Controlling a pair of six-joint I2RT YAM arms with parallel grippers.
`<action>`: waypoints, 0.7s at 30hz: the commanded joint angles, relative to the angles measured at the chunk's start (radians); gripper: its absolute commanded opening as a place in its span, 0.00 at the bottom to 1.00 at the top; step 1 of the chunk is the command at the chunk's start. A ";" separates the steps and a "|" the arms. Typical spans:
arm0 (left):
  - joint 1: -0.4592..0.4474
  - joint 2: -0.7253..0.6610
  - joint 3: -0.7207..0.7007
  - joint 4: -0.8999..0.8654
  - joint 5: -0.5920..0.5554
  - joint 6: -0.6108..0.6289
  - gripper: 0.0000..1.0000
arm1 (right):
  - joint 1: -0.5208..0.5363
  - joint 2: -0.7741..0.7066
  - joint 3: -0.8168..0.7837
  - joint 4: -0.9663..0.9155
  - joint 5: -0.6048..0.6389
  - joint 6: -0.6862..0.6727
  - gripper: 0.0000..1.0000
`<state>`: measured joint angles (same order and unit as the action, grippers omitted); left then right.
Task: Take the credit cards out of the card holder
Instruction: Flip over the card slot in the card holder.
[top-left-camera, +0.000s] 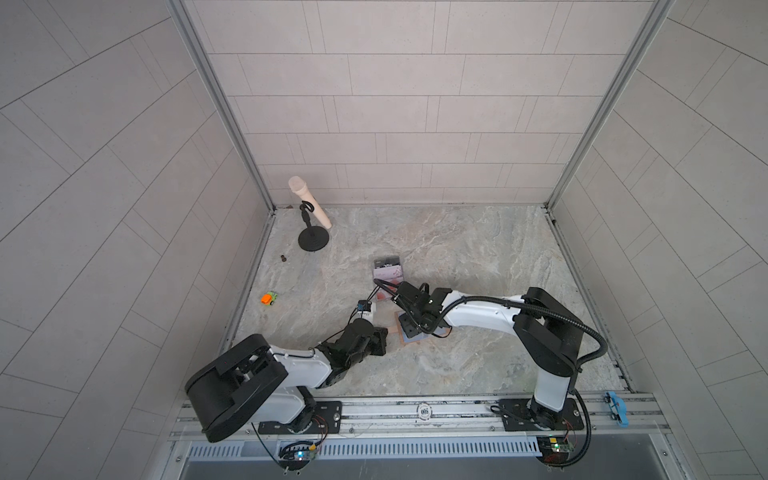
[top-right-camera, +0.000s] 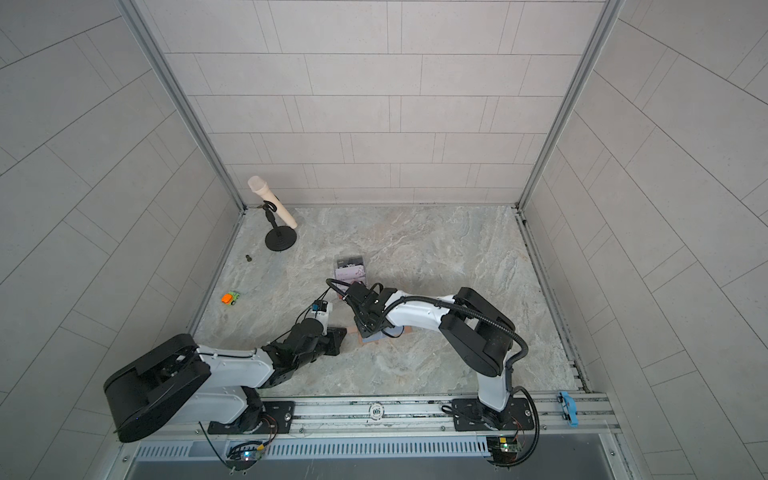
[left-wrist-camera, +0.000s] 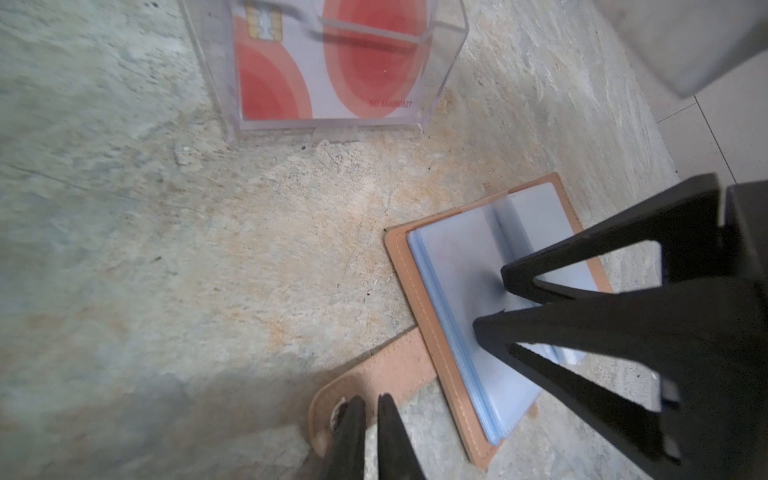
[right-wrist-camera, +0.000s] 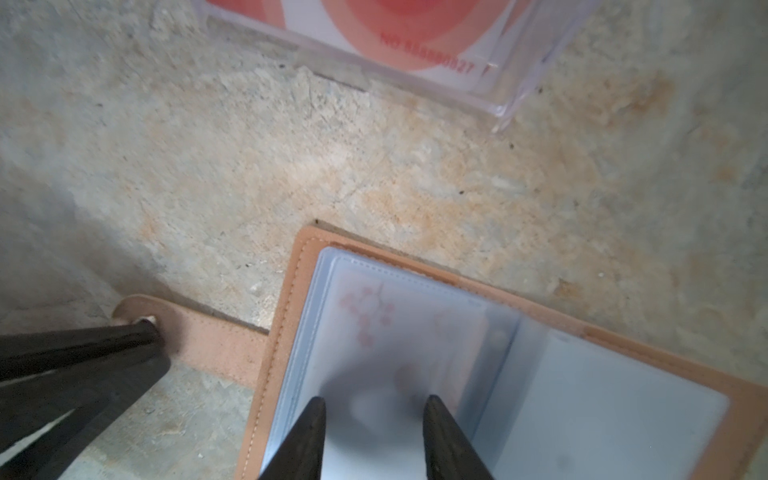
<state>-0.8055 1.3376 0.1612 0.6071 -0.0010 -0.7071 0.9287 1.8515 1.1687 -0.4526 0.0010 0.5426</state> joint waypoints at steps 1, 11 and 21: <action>-0.003 0.034 -0.009 -0.069 0.007 0.001 0.14 | 0.009 0.006 0.014 -0.030 0.001 0.004 0.48; -0.004 0.064 -0.016 -0.033 0.006 0.001 0.14 | 0.035 0.065 0.066 -0.068 0.029 -0.002 0.55; -0.004 0.073 -0.026 -0.024 0.002 0.000 0.14 | 0.035 0.046 0.047 -0.064 0.034 -0.005 0.48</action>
<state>-0.8055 1.3777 0.1612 0.6651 -0.0013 -0.7074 0.9585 1.8946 1.2282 -0.4793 0.0170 0.5316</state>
